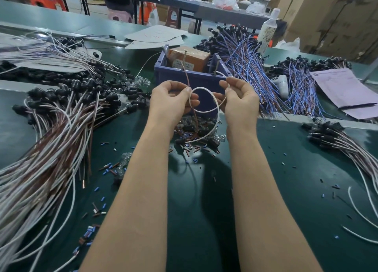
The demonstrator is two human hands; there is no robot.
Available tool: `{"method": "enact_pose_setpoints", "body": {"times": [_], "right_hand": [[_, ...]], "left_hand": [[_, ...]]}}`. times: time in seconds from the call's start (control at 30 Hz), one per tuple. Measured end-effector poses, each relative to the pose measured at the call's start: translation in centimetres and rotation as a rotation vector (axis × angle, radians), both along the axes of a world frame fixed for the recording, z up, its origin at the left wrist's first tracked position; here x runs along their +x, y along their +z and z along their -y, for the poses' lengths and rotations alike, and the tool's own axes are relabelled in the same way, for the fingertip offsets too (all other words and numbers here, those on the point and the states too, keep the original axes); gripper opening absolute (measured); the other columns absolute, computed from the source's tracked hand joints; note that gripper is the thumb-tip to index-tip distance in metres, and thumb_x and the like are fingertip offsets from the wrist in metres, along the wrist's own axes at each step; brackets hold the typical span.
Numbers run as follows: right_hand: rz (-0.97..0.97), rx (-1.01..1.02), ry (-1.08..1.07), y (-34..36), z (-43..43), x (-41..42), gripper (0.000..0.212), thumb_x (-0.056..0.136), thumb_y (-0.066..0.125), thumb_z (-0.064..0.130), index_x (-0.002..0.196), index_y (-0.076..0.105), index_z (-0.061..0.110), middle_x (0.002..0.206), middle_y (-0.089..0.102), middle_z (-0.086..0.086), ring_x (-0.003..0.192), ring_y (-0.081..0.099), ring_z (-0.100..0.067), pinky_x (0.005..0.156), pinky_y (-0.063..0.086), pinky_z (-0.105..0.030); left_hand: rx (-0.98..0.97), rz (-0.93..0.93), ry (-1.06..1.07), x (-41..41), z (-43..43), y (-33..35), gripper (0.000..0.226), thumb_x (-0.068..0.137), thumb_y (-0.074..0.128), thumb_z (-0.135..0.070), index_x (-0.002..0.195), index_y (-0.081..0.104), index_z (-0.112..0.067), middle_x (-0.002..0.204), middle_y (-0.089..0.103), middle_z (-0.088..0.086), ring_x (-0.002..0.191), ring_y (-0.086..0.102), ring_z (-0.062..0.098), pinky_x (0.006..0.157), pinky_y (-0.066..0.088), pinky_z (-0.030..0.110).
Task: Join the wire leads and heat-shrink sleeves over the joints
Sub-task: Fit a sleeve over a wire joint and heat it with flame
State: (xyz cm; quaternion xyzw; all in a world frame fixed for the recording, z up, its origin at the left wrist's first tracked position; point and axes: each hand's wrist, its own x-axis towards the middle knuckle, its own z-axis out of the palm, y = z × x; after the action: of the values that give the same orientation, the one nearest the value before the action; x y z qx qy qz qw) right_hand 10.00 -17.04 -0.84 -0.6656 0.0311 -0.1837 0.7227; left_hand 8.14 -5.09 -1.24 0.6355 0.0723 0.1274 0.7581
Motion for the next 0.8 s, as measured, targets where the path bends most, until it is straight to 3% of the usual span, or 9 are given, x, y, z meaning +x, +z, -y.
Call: {"method": "enact_pose_setpoints", "body": {"times": [0.23, 0.63, 0.8], "right_hand": [[-0.003, 0.014, -0.014, -0.04, -0.03, 0.14, 0.022, 0.096, 0.04, -0.005, 0.106, 0.054, 0.008, 0.105, 0.064, -0.008, 0.053, 0.062, -0.002, 0.055, 0.049, -0.015], [0.011, 0.012, 0.0, 0.1, -0.01, 0.06, 0.022, 0.095, 0.04, -0.005, 0.102, 0.055, 0.009, 0.097, 0.065, -0.004, 0.057, 0.064, -0.008, 0.063, 0.056, -0.023], [0.005, -0.003, 0.004, 0.24, -0.04, -0.12, 0.018, 0.092, 0.047, -0.002, 0.088, 0.055, 0.013, 0.081, 0.067, -0.002, 0.063, 0.063, -0.012, 0.068, 0.055, -0.027]], "left_hand": [[0.002, 0.009, -0.02, -0.07, 0.14, -0.02, 0.011, 0.094, 0.056, -0.009, 0.084, 0.055, -0.015, 0.073, 0.069, 0.002, 0.057, 0.067, 0.004, 0.053, 0.051, 0.015], [-0.027, 0.005, -0.015, -0.21, -0.02, 0.05, 0.009, 0.094, 0.056, -0.008, 0.086, 0.056, -0.012, 0.075, 0.069, 0.004, 0.057, 0.067, 0.004, 0.055, 0.051, 0.014], [-0.049, -0.006, -0.008, -0.24, -0.21, 0.12, 0.008, 0.093, 0.056, -0.008, 0.087, 0.056, -0.012, 0.075, 0.069, 0.004, 0.056, 0.067, 0.004, 0.053, 0.05, 0.013]]}}
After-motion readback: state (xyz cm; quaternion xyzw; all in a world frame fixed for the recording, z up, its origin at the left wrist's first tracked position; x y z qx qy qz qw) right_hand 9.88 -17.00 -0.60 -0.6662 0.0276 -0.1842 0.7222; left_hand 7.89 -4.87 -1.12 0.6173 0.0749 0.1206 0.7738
